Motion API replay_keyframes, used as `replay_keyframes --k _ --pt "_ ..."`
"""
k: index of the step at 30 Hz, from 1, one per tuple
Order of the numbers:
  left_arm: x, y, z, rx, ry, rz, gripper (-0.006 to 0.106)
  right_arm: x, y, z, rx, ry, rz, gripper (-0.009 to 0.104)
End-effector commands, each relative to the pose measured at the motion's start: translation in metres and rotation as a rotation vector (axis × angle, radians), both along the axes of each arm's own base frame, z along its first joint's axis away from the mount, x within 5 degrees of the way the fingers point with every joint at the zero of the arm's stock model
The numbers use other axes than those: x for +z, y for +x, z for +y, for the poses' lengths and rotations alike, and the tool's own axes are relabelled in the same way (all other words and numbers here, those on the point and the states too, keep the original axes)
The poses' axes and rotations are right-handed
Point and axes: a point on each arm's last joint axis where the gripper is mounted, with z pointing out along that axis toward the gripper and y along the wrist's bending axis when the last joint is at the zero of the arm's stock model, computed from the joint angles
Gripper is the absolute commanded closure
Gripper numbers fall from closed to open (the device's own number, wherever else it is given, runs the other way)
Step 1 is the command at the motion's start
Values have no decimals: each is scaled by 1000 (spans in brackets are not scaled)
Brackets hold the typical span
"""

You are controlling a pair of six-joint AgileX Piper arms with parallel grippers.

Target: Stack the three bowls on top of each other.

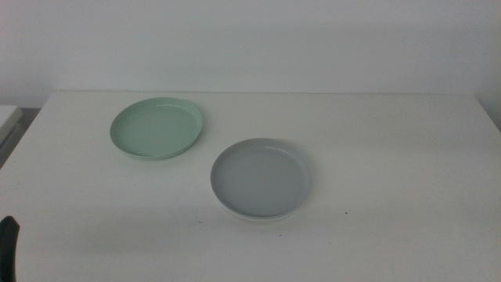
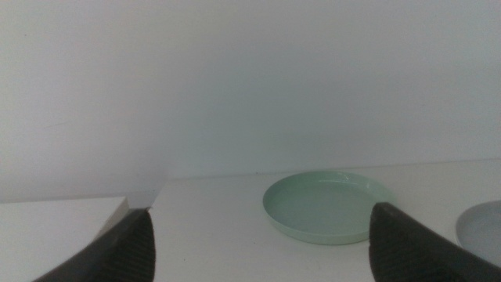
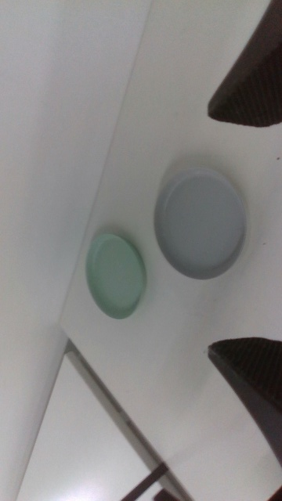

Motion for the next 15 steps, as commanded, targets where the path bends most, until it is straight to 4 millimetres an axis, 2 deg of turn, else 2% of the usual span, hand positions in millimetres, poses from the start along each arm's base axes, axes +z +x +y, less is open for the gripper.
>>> replay_keyframes --k 1,10,12,15 --pt "1 0 0 -3 -11 -16 7 -4 0 0 15 -26 -6 2" --pt "1 0 0 -3 -11 -16 7 -5 -1 0 18 -25 4 2" --pt "0 0 0 2 61 -9 7 -5 -1 1 20 -22 5 2" --pt "0 0 0 4 54 -8 7 -5 -1 1 20 -22 5 2"
